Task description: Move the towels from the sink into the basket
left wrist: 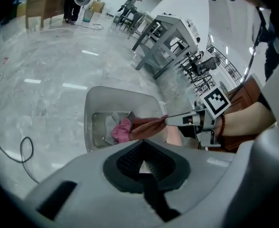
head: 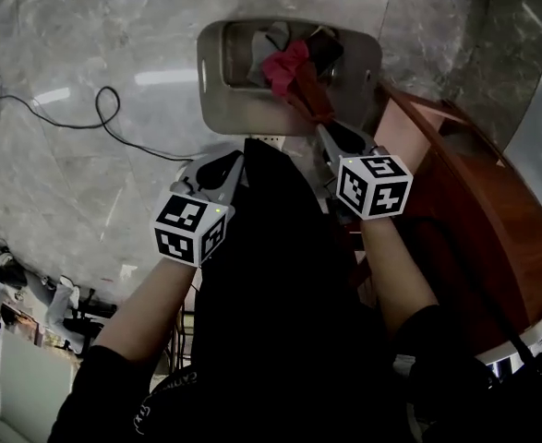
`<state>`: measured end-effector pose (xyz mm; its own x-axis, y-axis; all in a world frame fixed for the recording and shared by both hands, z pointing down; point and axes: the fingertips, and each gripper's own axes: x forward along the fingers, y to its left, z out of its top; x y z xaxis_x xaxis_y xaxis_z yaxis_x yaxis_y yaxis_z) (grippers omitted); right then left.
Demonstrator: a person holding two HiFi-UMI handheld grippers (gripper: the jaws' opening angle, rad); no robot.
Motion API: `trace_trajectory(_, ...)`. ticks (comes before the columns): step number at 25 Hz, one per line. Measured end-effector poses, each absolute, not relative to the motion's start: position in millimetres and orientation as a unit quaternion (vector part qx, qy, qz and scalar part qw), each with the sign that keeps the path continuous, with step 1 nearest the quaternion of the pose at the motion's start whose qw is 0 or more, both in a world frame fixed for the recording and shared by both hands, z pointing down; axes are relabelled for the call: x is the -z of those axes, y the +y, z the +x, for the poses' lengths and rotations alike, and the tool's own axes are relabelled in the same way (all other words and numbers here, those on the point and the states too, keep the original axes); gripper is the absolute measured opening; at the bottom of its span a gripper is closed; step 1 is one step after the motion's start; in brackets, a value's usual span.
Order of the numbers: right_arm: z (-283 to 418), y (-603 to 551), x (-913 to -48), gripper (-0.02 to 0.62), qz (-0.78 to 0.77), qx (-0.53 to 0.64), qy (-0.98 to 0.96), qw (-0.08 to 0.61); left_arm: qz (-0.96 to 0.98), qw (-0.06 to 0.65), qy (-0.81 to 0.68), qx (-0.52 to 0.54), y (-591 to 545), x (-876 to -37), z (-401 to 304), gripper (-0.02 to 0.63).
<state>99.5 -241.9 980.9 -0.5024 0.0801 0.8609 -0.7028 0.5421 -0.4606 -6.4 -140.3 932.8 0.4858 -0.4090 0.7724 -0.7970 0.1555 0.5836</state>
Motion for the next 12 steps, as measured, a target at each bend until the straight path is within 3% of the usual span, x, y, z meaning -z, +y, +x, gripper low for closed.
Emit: trace_trajectory(12, 121.4, -227.4, -1062.9, 0.061, 0.275, -0.463, -0.705, 0.461, 0.630, 0.609, -0.474, -0.084, -163.1, -986.8, 13.6, 0.003)
